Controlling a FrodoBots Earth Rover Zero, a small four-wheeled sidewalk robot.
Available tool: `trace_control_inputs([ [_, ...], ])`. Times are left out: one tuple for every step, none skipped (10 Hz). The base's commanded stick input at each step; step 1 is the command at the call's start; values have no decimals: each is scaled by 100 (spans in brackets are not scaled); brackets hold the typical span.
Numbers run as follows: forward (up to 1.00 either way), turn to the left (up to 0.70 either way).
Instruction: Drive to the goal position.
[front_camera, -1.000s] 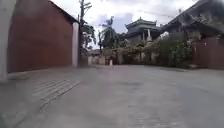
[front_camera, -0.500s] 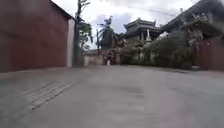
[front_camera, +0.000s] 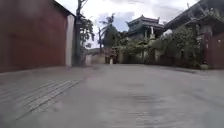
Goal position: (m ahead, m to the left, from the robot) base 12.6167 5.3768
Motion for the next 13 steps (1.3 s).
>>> trace_control_inputs([
  [100, -17],
  [100, -40],
  [100, -40],
  [100, -20],
  [100, -5],
  [100, 0],
  [100, 0],
  [100, 0],
  [100, 0],
  [100, 0],
  [100, 0],
  [100, 0],
  [100, 0],
])
